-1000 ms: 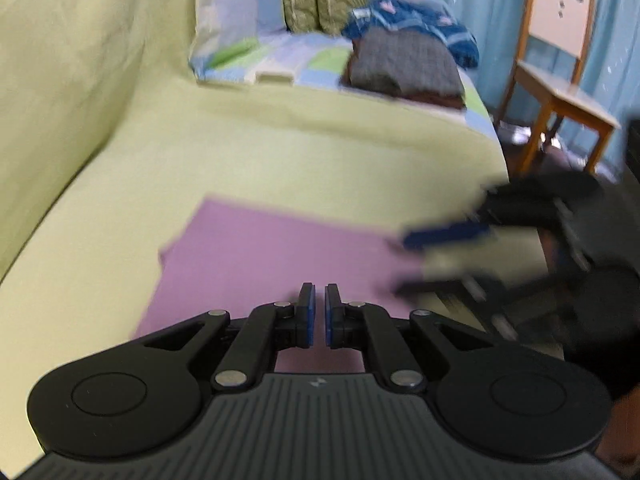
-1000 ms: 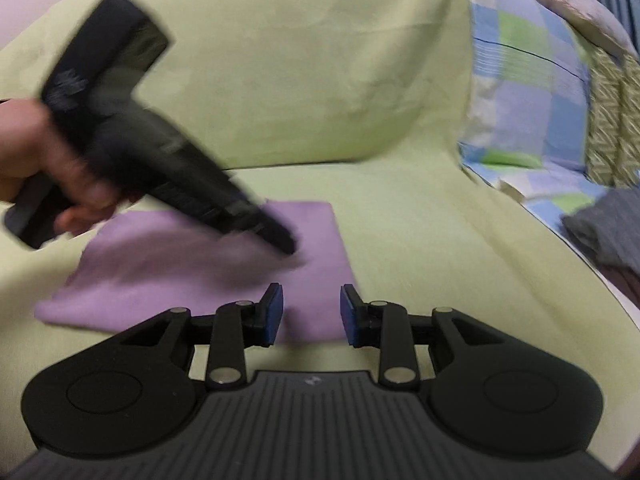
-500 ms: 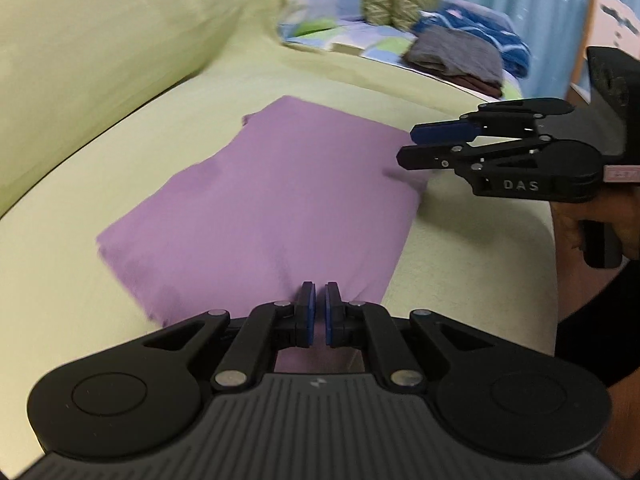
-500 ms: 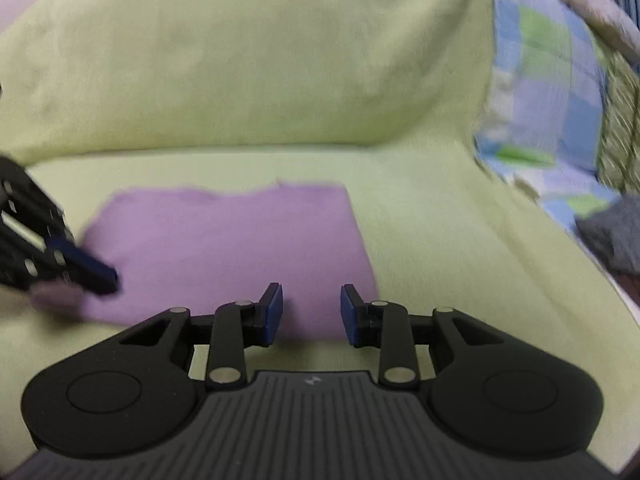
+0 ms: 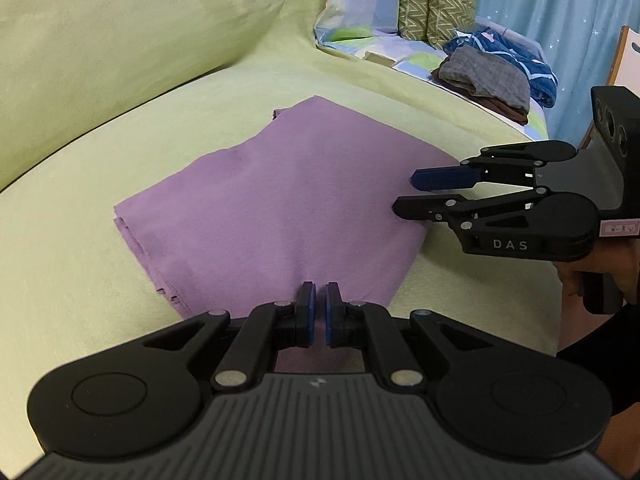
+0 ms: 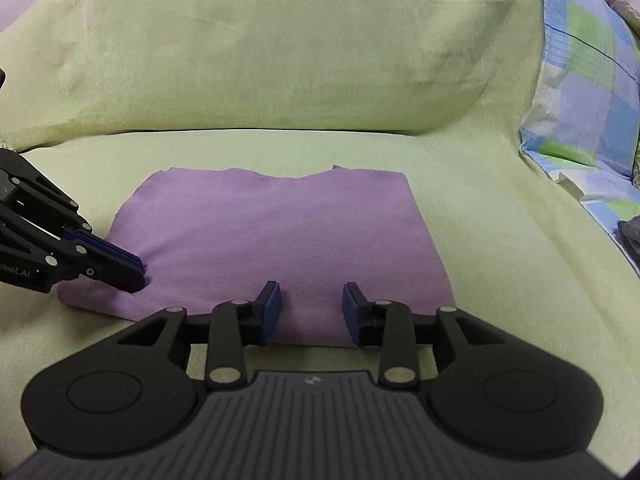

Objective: Fold clothes

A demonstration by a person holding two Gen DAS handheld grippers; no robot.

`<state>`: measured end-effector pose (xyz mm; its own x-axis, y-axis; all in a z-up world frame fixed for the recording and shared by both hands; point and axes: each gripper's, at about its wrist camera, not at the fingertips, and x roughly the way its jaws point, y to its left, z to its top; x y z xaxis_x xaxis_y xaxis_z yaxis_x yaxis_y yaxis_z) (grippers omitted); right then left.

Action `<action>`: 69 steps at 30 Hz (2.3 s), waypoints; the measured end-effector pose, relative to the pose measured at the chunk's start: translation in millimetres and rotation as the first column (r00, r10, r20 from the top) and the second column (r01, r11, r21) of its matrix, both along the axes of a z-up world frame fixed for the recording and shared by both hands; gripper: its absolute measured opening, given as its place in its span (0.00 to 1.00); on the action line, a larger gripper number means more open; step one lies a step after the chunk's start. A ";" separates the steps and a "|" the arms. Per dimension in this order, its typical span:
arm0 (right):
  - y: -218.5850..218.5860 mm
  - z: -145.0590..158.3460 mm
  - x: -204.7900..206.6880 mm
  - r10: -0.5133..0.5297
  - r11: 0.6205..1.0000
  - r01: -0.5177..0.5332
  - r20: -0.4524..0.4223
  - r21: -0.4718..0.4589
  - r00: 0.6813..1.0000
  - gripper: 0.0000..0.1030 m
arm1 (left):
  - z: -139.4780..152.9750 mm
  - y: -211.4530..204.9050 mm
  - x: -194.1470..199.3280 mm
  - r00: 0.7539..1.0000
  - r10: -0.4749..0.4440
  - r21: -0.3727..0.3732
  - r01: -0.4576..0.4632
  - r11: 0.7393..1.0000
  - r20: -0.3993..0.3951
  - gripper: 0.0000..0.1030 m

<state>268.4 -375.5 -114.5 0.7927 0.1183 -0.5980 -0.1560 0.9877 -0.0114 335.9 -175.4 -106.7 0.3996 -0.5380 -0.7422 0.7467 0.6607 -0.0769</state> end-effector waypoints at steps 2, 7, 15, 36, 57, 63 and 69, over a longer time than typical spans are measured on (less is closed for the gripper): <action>0.3 -0.5 0.4 -0.004 1.000 0.004 -0.002 0.003 1.000 0.30 | 0.5 1.8 -0.2 1.000 0.001 0.001 -0.001 1.000 0.002 0.05; 1.7 -1.8 2.2 -0.008 1.000 0.008 -0.001 0.001 1.000 0.31 | 2.8 7.3 -5.5 1.000 0.014 0.000 -0.014 1.000 0.003 0.05; 3.0 -2.8 2.8 -0.016 1.000 0.016 0.001 0.000 1.000 0.31 | 2.6 21.5 -5.8 0.999 0.048 0.017 -0.048 0.999 0.010 0.09; 30.4 -1.9 5.6 0.083 0.997 -0.083 0.013 0.004 0.996 0.32 | -3.5 24.4 61.2 0.989 0.110 -0.031 -0.108 0.994 0.102 0.10; 60.1 1.4 -25.8 0.170 0.985 -0.170 -0.003 -0.019 0.985 0.32 | -2.6 40.0 -18.9 0.985 0.130 -0.050 -0.126 0.991 0.110 0.11; 25.3 5.9 -24.7 -0.028 0.998 0.026 0.036 0.053 0.999 0.33 | 1.7 20.6 -47.0 0.992 -0.003 0.037 -0.001 0.999 0.127 0.14; -3.2 -0.2 -26.8 -0.149 0.984 0.148 -0.001 0.101 0.989 0.33 | 4.0 29.9 -50.9 0.995 0.059 0.014 -0.061 0.998 0.083 0.15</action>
<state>241.6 -378.7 -114.7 0.8097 0.0584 -0.5840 -0.0077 0.9960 0.0890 285.0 -145.5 -102.7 0.4912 -0.4996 -0.7136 0.7091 0.7051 -0.0054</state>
